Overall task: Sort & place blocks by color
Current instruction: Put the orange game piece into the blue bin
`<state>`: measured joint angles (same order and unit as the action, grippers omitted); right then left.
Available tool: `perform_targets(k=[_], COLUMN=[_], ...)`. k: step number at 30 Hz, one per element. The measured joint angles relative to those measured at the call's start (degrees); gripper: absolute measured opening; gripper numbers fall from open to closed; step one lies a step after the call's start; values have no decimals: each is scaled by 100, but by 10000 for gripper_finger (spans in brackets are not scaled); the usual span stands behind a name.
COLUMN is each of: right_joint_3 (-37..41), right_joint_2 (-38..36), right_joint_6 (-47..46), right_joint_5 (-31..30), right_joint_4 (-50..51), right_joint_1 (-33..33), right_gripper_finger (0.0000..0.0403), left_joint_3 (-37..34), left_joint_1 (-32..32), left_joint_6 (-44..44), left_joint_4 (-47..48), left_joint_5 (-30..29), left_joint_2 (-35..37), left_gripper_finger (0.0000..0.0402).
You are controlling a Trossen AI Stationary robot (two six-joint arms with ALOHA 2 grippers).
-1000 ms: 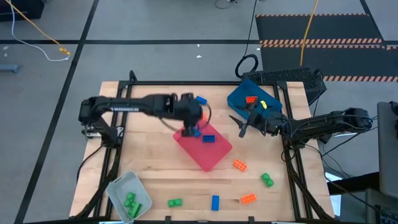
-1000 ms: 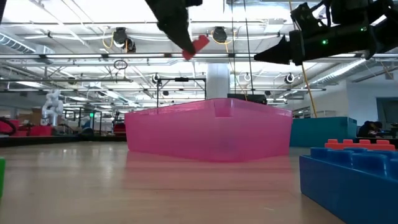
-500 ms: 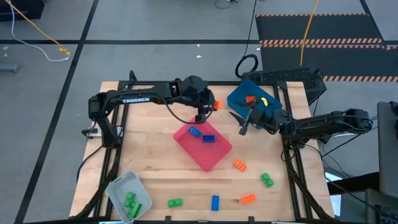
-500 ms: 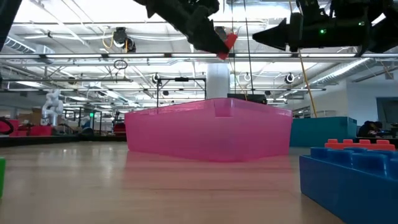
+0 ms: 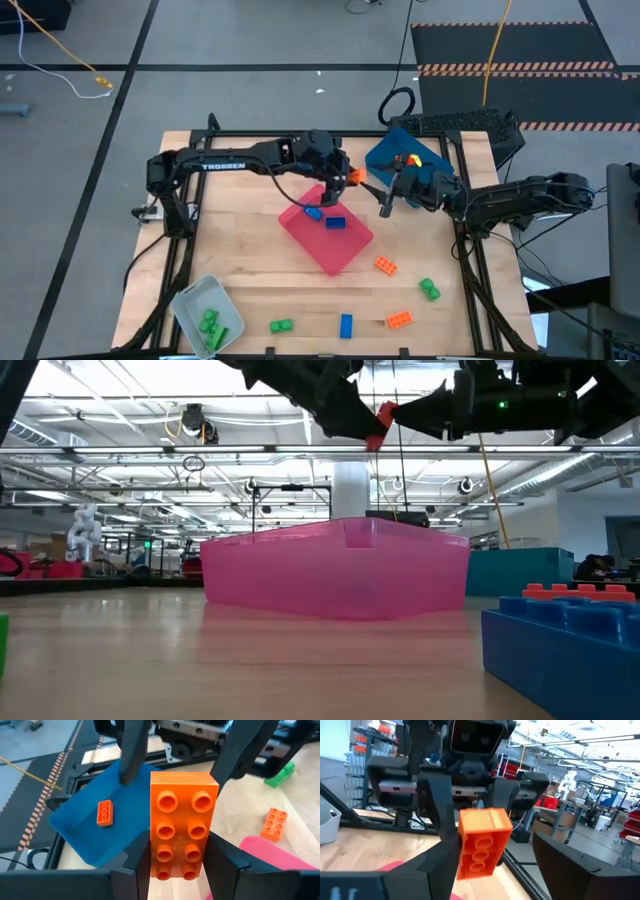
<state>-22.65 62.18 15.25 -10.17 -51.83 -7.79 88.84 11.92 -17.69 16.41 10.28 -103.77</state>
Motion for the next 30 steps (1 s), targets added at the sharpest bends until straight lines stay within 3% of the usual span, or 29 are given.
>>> perform_targets(k=[5, 10, 17, 22, 27, 30], right_joint_3=[-80, -302, -389, -389, -397, -396], right_joint_2=[53, 305, 631, 644, 644, 646], right_joint_6=[-155, -404, -424, -406, -355, -186], right_joint_5=[39, 448, 656, 575, 360, -84], right_joint_4=[-40, -24, -70, -279, -183, -34], right_joint_1=[-2, -50, -6, 164, 195, 190], right_gripper_finger=[272, 276, 250, 210, 132, 129], left_joint_3=[0, 0, -9, -47, -55, -55], left_joint_1=[0, -23, -182, -216, -216, -227], left_joint_6=[-42, -59, -66, 61, 149, -6], left_joint_4=[-2, -55, -112, -162, -193, -142], left_joint_5=[130, 375, 498, 467, 210, -434], left_joint_2=[-12, -11, -11, -2, -2, 16], left_gripper_finger=[139, 139, 139, 139, 204, 252])
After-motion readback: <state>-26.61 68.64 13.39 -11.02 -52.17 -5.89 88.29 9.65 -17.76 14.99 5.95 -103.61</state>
